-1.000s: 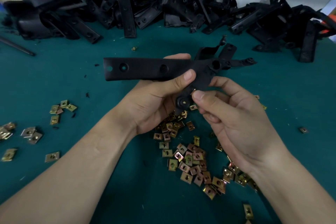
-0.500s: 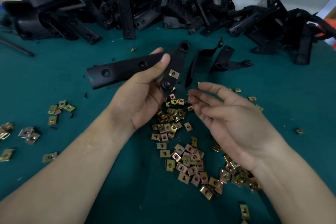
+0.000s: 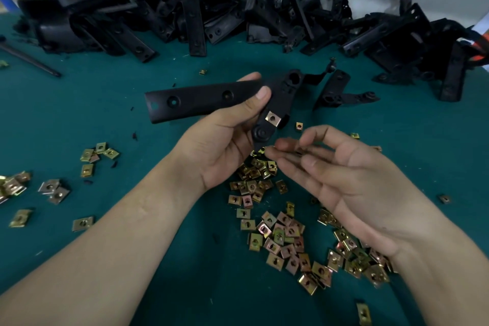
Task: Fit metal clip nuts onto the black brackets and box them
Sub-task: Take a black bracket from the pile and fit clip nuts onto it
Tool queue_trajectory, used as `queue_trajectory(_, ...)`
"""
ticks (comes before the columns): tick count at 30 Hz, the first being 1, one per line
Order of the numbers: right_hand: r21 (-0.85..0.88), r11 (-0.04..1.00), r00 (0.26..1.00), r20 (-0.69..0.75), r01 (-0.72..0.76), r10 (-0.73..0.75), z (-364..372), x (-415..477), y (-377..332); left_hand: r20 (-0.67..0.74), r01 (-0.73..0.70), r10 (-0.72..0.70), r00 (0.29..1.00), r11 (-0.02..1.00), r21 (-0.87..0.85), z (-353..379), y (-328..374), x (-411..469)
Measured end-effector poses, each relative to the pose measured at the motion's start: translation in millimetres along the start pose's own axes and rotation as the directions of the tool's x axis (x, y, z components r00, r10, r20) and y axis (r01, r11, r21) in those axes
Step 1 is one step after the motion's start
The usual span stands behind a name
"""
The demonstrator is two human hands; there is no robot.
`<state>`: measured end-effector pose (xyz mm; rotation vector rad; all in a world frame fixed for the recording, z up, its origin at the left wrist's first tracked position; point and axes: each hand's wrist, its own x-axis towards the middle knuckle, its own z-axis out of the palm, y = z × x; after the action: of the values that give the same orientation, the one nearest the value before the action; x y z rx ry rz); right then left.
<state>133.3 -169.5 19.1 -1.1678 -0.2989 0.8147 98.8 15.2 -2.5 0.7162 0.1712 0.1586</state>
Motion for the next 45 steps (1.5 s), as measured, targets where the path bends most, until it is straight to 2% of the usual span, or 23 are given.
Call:
queue_trajectory(5,-0.213,0.977,1.000,-0.021,-0.003,-0.002,1.0,-1.0,-3.8,0.011,-0.006,0.006,1.000,1.000,0.004,0.1,1.0,-1.6)
queue_trajectory(7,-0.245,0.970,0.999,-0.040,-0.004,-0.006,1.0,-0.8,-3.4,0.014,-0.006,0.006,1.000,1.000,0.008,0.1,0.5,-1.5)
queue_trajectory(13,-0.161,0.985,0.988,-0.135,0.056,-0.079,-0.1,1.7,0.6,0.069,0.027,-0.026,0.997,1.000,-0.013,-0.5,0.0,-1.9)
queue_trajectory(16,-0.148,0.984,0.977,-0.175,0.099,-0.124,-0.4,1.8,-1.6,0.085,0.048,-0.049,0.995,0.999,0.014,-1.2,0.3,-2.0)
queue_trajectory(20,-0.040,0.987,0.961,-0.225,0.157,-0.162,0.7,2.7,-3.8,0.093,0.061,-0.068,0.993,0.995,0.074,-2.1,0.6,-2.5)
queue_trajectory(28,-0.029,0.970,0.950,-0.197,0.240,-0.241,4.4,1.5,-6.0,0.150,0.078,-0.104,0.983,0.982,0.170,-1.3,-1.5,-5.2)
queue_trajectory(37,0.006,0.962,0.950,-0.162,0.271,-0.267,6.7,-0.9,-7.4,0.155,0.059,-0.081,0.985,0.988,0.143,-2.5,-0.8,-4.4)
queue_trajectory(45,-0.099,0.952,0.935,-0.183,0.289,-0.303,4.2,-1.1,-8.7,0.184,0.057,-0.098,0.978,0.975,0.216,-3.4,-3.1,-5.2)
